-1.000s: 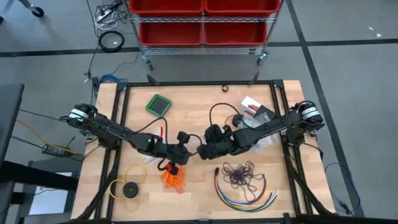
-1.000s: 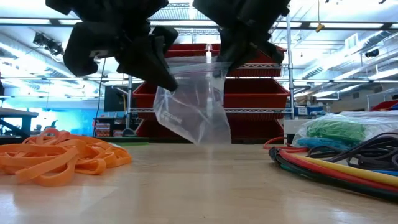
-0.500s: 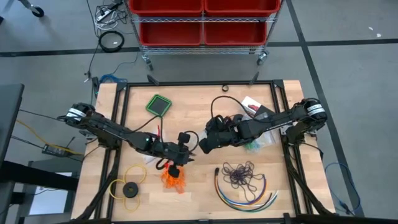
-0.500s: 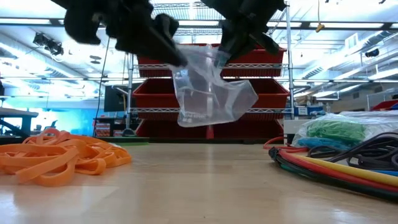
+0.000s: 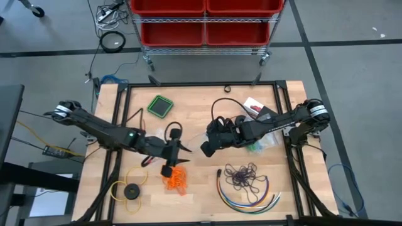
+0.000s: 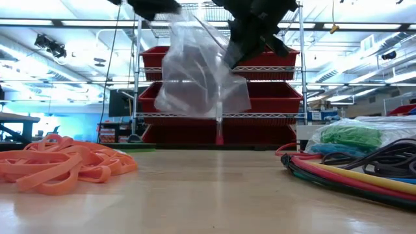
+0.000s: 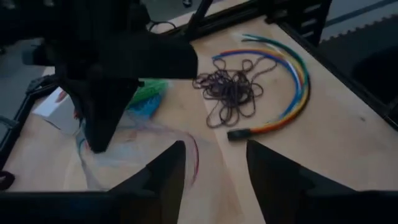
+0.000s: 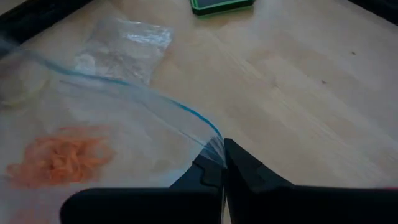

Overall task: Sort rubber bands
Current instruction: Open the transparent zip bag, then put the orange rubber band into the transparent zip bag

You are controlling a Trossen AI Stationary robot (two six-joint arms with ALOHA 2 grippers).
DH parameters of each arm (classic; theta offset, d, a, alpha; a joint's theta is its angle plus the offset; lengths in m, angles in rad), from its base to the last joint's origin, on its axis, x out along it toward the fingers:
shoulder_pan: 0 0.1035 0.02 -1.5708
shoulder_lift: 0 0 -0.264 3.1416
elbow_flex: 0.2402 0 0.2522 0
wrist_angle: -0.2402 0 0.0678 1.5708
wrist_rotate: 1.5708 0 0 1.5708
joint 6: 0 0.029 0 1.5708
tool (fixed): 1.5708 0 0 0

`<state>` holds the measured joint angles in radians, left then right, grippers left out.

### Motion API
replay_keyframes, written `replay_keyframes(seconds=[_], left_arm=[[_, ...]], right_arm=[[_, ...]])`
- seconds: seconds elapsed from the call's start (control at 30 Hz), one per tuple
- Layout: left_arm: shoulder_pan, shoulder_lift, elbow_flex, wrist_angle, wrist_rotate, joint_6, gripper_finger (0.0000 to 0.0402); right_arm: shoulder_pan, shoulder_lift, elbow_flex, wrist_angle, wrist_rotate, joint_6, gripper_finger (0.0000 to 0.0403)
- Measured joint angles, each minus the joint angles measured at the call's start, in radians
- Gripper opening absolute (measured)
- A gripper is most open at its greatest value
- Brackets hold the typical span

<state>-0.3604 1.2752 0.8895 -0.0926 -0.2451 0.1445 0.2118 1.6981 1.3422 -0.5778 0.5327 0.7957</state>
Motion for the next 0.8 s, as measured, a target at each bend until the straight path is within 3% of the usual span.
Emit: replay_keyframes(seconds=[0.33,0.5,0.63,0.8], left_arm=[[-0.066,-0.071,-0.002,-0.205,-0.005,-0.099,0.0178],[-0.073,-0.064,-0.092,-0.256,0.008,-0.173,0.0178],[-0.073,-0.063,-0.233,-0.173,0.055,-0.246,0.0178],[-0.069,-0.063,-0.440,0.100,0.092,-0.343,0.0178]], right_arm=[[-0.013,0.001,-0.001,-0.014,-0.009,-0.005,0.0000],[-0.012,0.001,-0.001,-0.023,-0.028,-0.005,0.0000],[-0.012,0.001,-0.001,-0.023,-0.030,-0.005,0.0000],[-0.012,0.001,-0.001,-0.023,-0.032,-0.012,0.0000]])
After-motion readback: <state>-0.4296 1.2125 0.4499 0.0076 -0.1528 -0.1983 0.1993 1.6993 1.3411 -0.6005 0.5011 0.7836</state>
